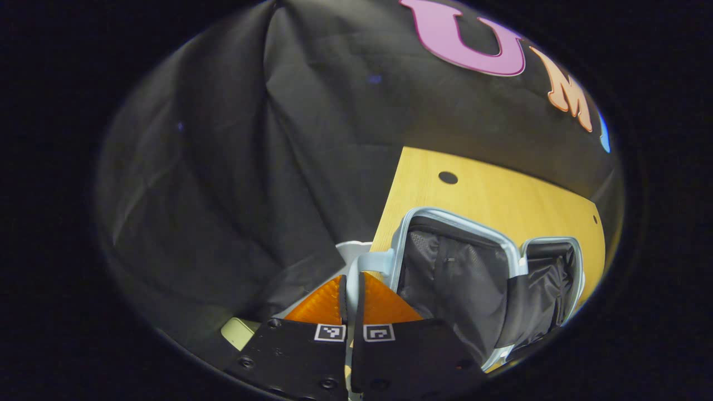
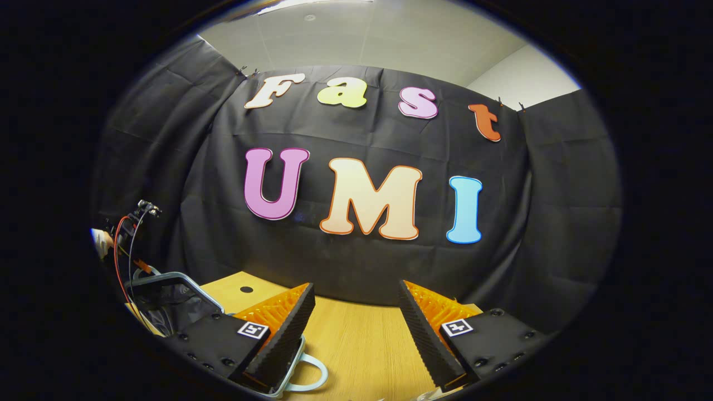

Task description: First open the suitcase, pack the skin care products into it, and then close the suitcase.

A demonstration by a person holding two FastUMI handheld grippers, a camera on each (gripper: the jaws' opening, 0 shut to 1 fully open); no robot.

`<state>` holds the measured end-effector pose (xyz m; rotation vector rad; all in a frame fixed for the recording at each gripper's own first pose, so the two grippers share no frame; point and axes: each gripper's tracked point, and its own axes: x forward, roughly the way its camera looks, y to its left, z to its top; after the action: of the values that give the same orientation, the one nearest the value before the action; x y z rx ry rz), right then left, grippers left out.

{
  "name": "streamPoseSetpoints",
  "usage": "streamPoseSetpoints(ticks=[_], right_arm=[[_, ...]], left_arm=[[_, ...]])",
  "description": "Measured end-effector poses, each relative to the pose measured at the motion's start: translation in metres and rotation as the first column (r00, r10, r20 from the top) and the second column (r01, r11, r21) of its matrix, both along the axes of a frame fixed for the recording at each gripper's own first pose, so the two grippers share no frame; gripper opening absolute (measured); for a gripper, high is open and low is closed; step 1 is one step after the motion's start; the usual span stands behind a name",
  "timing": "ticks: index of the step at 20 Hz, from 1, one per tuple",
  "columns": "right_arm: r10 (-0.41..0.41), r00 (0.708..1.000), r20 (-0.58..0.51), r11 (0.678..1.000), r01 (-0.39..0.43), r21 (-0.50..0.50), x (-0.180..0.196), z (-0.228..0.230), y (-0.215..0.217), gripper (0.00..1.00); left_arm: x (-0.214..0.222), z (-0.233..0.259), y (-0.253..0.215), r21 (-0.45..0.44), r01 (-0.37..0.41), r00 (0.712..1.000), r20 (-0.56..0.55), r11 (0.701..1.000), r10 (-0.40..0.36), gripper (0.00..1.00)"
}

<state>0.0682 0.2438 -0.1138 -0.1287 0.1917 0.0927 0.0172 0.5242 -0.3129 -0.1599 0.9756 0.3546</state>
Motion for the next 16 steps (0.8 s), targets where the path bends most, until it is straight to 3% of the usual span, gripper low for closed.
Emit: streamPoseSetpoints(ticks=[4, 6, 9, 10, 12, 14, 16], right_arm=[[0.001, 1.0, -0.025, 0.999, -0.002, -0.033, -0.005, -0.004, 0.002, 0.96], [-0.003, 0.999, -0.037, 0.999, 0.001, -0.051, -0.009, -0.006, 0.002, 0.96], [-0.014, 0.999, -0.047, 0.998, 0.011, -0.062, -0.016, -0.006, 0.0, 0.96], [-0.013, 0.999, -0.049, 0.998, 0.01, -0.062, -0.018, -0.005, 0.0, 0.99], [-0.006, 0.999, -0.04, 0.998, 0.004, -0.062, -0.021, -0.001, -0.001, 0.96], [0.003, 1.0, -0.025, 0.998, -0.004, -0.064, -0.022, 0.006, -0.004, 0.96], [0.009, 1.0, -0.006, 0.998, -0.009, -0.058, -0.024, 0.013, -0.011, 0.96]], left_arm=[[-0.008, -0.037, -0.006, -0.069, -0.03, 0.999, -0.026, 0.997, 0.029, 0.0], [-0.015, -0.042, -0.001, -0.042, -0.036, 0.999, -0.033, 0.998, 0.035, 0.0], [-0.008, -0.043, 0.005, 0.004, -0.034, 0.998, 0.046, 0.999, 0.034, 0.0], [-0.007, -0.045, 0.012, 0.037, -0.047, 0.997, 0.068, 0.998, 0.045, 0.06], [-0.014, -0.033, 0.025, 0.148, -0.097, 0.99, 0.114, 0.984, 0.08, 0.53], [-0.018, 0.002, 0.031, 0.235, -0.175, 0.961, 0.254, 0.956, 0.114, 1.0], [-0.011, 0.05, 0.024, 0.295, -0.264, 0.908, 0.397, 0.918, 0.134, 0.96]])
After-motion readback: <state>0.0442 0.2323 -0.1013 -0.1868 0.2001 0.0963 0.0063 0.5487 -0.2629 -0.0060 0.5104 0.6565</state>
